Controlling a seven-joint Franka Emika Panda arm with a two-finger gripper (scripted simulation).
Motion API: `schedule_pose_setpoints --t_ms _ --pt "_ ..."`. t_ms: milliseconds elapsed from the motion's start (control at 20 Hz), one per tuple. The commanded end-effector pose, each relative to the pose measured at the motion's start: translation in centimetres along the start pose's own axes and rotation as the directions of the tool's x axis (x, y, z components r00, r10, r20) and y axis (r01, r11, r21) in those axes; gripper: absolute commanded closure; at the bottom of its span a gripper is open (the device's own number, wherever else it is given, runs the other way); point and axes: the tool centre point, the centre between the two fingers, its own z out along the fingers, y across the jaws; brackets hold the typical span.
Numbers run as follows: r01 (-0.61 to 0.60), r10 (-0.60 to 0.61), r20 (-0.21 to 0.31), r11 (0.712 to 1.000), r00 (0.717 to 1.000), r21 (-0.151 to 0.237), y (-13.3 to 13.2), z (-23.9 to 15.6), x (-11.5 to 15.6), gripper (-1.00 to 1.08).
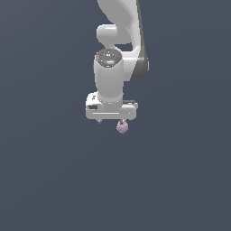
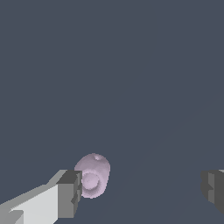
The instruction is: Pick up the object and move it to a goal position.
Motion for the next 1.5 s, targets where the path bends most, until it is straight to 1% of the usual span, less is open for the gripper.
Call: schedule_pose_setpoints --t_ms 0,150,450,700,1050,1450 --pt "0.000 0.000 0.000 1.000 1.000 0.000 0.0 0.0 0.0 -0.92" --pt "-0.011 0.011 0.005 1.000 1.000 0.004 0.3 0.2 -0.2 -0.92" --pt "-0.058 0.057 0.031 0.998 0.998 0.022 1.9 0.8 -0.9 -0.92" --pt "-0.059 0.058 0.029 0.998 0.998 0.021 1.8 0.9 -0.9 -0.92" --pt "-0.099 0.099 0.028 0.995 0.995 0.016 0.5 2.2 -1.6 -0.92" --pt "-0.193 0.193 0.022 0.981 0.981 0.006 -2.5 5.2 -3.6 -0.92"
